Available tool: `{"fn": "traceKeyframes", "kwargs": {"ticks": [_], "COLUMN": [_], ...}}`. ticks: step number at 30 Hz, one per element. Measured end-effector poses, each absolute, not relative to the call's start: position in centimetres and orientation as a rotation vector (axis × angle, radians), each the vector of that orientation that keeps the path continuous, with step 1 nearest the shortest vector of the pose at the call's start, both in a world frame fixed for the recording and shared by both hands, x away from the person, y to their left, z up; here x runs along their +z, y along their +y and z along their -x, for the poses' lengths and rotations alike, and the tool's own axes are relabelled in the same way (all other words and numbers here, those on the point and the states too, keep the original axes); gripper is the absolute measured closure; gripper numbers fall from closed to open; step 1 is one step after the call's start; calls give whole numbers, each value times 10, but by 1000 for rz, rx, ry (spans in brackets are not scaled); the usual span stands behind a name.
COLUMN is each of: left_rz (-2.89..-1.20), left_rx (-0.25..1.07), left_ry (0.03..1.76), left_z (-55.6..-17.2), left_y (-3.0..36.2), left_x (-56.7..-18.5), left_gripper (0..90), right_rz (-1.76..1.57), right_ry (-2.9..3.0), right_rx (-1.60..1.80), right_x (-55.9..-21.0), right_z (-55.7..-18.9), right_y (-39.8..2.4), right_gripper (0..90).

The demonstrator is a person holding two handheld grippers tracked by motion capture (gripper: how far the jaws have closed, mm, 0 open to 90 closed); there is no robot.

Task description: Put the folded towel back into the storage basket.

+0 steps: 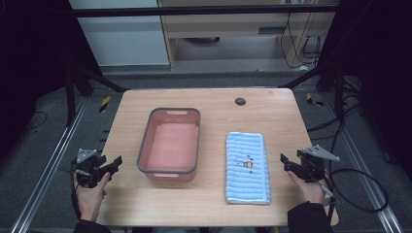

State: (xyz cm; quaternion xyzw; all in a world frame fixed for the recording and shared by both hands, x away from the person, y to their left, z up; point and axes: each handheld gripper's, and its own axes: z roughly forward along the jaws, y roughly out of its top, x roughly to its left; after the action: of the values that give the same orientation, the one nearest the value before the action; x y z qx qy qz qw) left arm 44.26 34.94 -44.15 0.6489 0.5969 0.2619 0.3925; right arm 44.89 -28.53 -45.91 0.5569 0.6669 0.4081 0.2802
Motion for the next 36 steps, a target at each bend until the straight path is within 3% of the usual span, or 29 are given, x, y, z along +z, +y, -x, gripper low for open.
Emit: {"fn": "traceKeyframes", "kwargs": {"ticks": [10, 36], "left_rz": [-1598, -1658], "left_rx": [674, 698], "left_ry": [1416, 1210], "left_z": [-430, -429], "left_y": [335, 275], "left_x": [-419, -386], "left_gripper": [349, 290], "right_rz": [-1439, -1319], "right_ry": [1793, 1808], "right_rx": [1161, 1227], "right_x": [-440, -396], "right_z": [-443, -453], "right_y": [-278, -265], "right_gripper": [307, 315]}}
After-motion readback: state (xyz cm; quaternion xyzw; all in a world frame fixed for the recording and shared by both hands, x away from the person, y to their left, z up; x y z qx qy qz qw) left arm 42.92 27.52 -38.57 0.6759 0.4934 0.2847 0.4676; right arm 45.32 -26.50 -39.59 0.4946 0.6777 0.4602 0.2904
